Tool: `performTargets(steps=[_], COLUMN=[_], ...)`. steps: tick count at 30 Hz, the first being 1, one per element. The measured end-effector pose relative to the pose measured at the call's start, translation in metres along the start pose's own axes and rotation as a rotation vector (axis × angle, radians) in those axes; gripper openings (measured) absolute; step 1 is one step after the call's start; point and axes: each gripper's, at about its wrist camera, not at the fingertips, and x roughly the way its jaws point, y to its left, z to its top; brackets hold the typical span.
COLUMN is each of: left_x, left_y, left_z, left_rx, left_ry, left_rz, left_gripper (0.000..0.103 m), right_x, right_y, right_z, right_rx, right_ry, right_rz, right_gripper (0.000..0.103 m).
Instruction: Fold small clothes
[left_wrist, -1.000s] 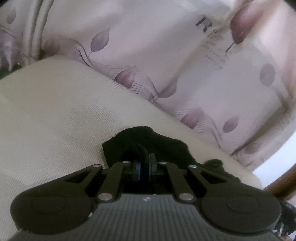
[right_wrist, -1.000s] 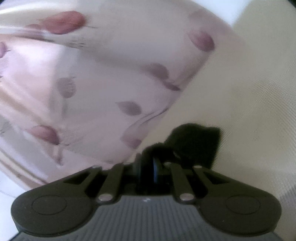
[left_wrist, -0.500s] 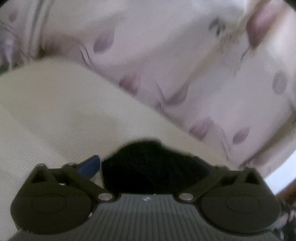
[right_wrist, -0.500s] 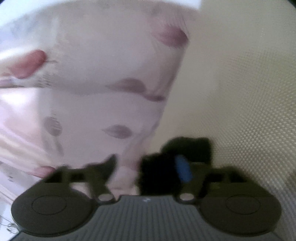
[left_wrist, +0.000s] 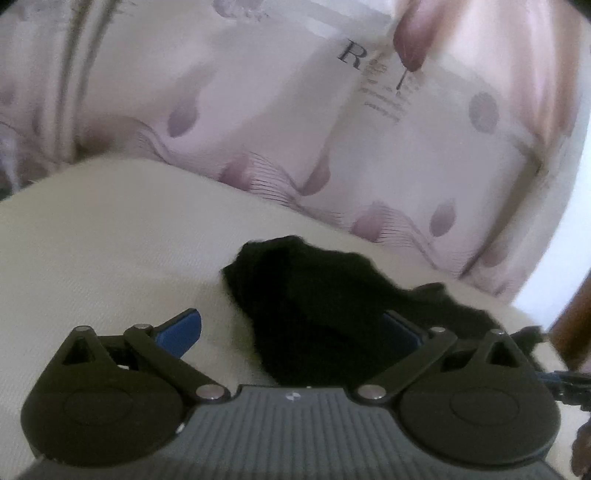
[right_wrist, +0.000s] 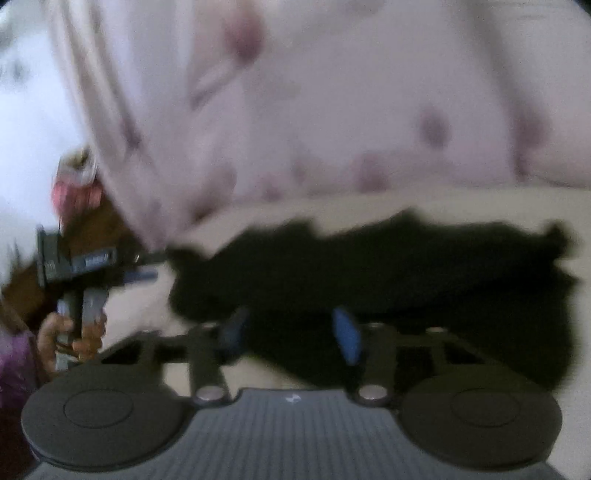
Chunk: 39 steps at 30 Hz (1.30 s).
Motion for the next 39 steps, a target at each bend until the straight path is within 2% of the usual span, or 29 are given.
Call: performTargets(steps=[2, 4, 6, 8, 12, 14, 16, 17, 19, 21, 25, 29, 32, 36, 38, 39], left_x=[-0.005, -0.009, -0.013, -0.020, -0.018, -0.019, -0.018, -0.019, -0.019, -0.018, -0.019, -0.018, -0.017, -0.001, 0.008, 0.012], left_y=[0.002, 0.005, 0.010, 0.013, 0.021, 0.023, 0.028, 0.029, 0.033, 0.035, 0.031, 0.015, 0.017, 0.023, 0.024, 0.025], left_z=[-0.015, -0.028, -0.031, -0.033, -0.032, -0.030, -0.029, -0.028, -0.028, -0.027, -0.024, -0.019, -0.018, -0.013, -0.011, -0.010], left_rx=[-0.004, -0.013, -0.052, -0.064, -0.129, -0.157, -0.178, -0.188, -0.211, -0.230, -0.191, -0.080, -0.075, -0.047, -0.034, -0.031], left_ry=[-0.034, -0.070, -0.095, -0.153, -0.160, -0.162, -0.150, -0.152, -0.151, -0.139, -0.127, -0.077, -0.032, 0.067, 0.090, 0.094], left_rz=[0.019, 0.047, 0.033, 0.031, 0.030, 0.050, 0.050, 0.063, 0.065, 0.064, 0.043, 0.021, -0.010, -0.073, -0.103, -0.143], left_gripper=[0.101, 0.102, 0.102, 0.103, 0.103, 0.103, 0.103, 0.103, 0.103, 0.103, 0.103, 0.103, 0.103, 0.102, 0.102, 0.102], right_x=[0.030, 0.052, 0.071, 0.087, 0.101, 0.114, 0.124, 0.121, 0.102, 0.076, 0.024, -0.008, -0.039, -0.063, -0.069, -0.072], right_y=[0.012, 0.018, 0.019, 0.021, 0.017, 0.008, -0.012, -0.023, -0.048, -0.049, -0.040, -0.029, -0.027, -0.033, -0.044, -0.048], right_z=[0.002, 0.001, 0.006, 0.011, 0.038, 0.065, 0.097, 0.106, 0.114, 0.105, 0.058, 0.006, -0.024, -0.050, -0.061, -0.063], right_rx=[-0.027, -0.010, 0.019, 0.020, 0.000, -0.028, 0.003, 0.063, 0.244, 0.275, 0.238, 0.162, 0.132, 0.115, 0.180, 0.206], right_ry=[0.070, 0.102, 0.121, 0.148, 0.132, 0.091, -0.010, -0.060, -0.179, -0.267, -0.282, -0.210, -0.196, -0.225, -0.236, -0.247], right_rz=[0.003, -0.002, 0.006, -0.010, -0.059, -0.129, -0.258, -0.273, -0.164, -0.088, -0.068, -0.174, -0.253, -0.368, -0.368, -0.357], right_gripper=[0.032, 0.032, 0.032, 0.032, 0.032, 0.032, 0.032, 0.032, 0.033, 0.033, 0.034, 0.034, 0.034, 0.047, 0.047, 0.047])
